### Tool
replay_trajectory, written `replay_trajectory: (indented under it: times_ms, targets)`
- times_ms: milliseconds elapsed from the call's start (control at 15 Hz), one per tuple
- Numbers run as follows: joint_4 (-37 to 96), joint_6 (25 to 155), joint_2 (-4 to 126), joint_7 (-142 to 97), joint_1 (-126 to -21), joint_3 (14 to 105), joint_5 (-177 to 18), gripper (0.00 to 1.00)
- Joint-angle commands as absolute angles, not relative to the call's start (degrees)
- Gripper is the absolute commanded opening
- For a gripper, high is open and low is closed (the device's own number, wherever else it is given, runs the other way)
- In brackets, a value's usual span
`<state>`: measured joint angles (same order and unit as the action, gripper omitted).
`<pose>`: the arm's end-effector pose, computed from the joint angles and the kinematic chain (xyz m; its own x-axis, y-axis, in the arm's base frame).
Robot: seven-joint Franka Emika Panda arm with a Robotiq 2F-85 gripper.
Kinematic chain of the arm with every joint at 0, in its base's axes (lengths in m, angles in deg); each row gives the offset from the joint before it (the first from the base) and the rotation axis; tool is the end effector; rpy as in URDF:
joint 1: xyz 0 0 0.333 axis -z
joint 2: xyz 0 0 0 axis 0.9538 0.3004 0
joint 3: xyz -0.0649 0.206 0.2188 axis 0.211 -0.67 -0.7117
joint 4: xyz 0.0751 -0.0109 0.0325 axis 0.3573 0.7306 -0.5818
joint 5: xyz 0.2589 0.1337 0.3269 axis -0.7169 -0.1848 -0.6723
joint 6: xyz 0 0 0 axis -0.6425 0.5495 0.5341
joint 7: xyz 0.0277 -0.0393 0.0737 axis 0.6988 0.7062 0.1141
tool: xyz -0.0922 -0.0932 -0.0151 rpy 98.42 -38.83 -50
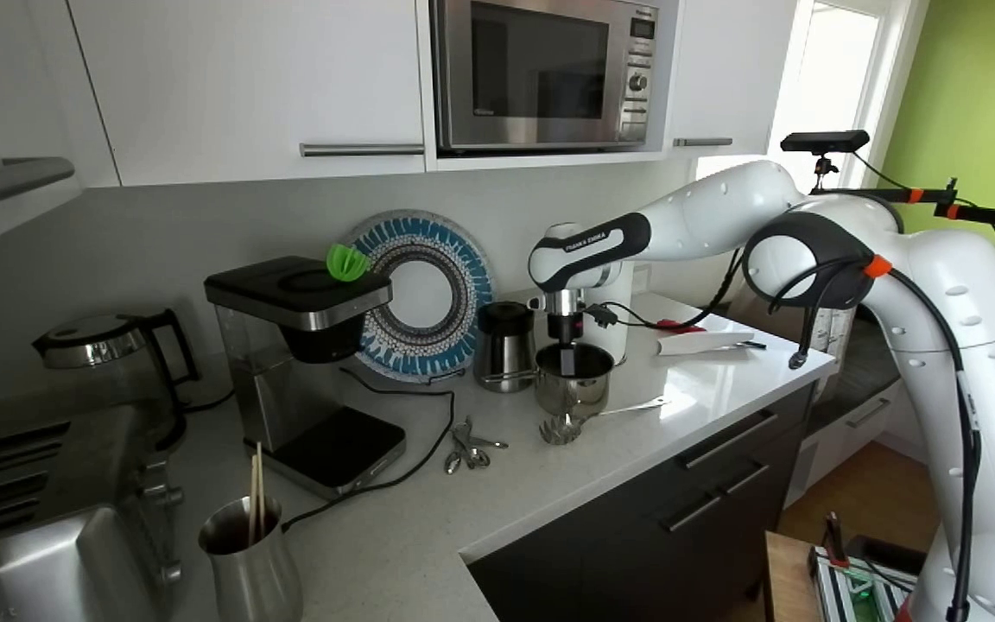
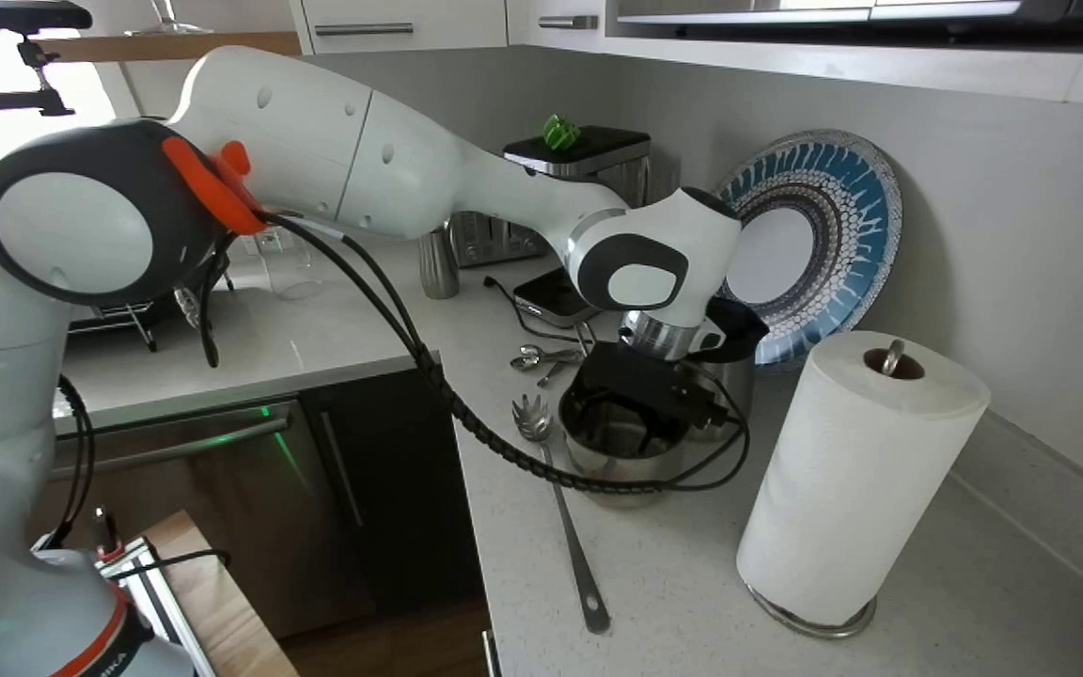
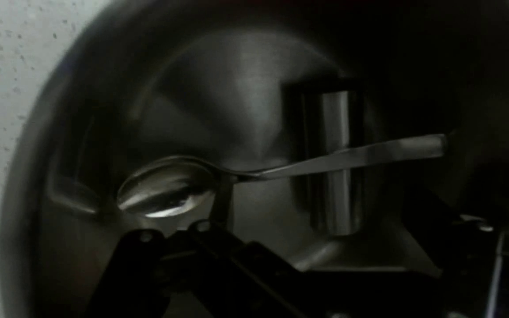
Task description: Pick up the spoon from the silver pot and put it on the kitchen counter
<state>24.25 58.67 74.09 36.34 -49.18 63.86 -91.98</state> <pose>0.6127 -0.3390 0.2935 0.9323 0.3568 -0.0595 0.3343 -0.9127 -0.2351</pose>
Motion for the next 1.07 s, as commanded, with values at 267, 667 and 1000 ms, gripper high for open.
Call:
replay_trajectory:
  times_ms: [267, 667, 1000]
  targets:
    - [24.62, 58.43, 74.75, 37.15, -46.76, 63.52, -93.40, 0.78]
    - [25.94, 61.29, 74.09, 35.80, -49.73, 63.41, -90.03, 0.87]
    - [28.04, 67.56, 72.81, 28.36, -52.54, 65.80, -82.23, 0.90]
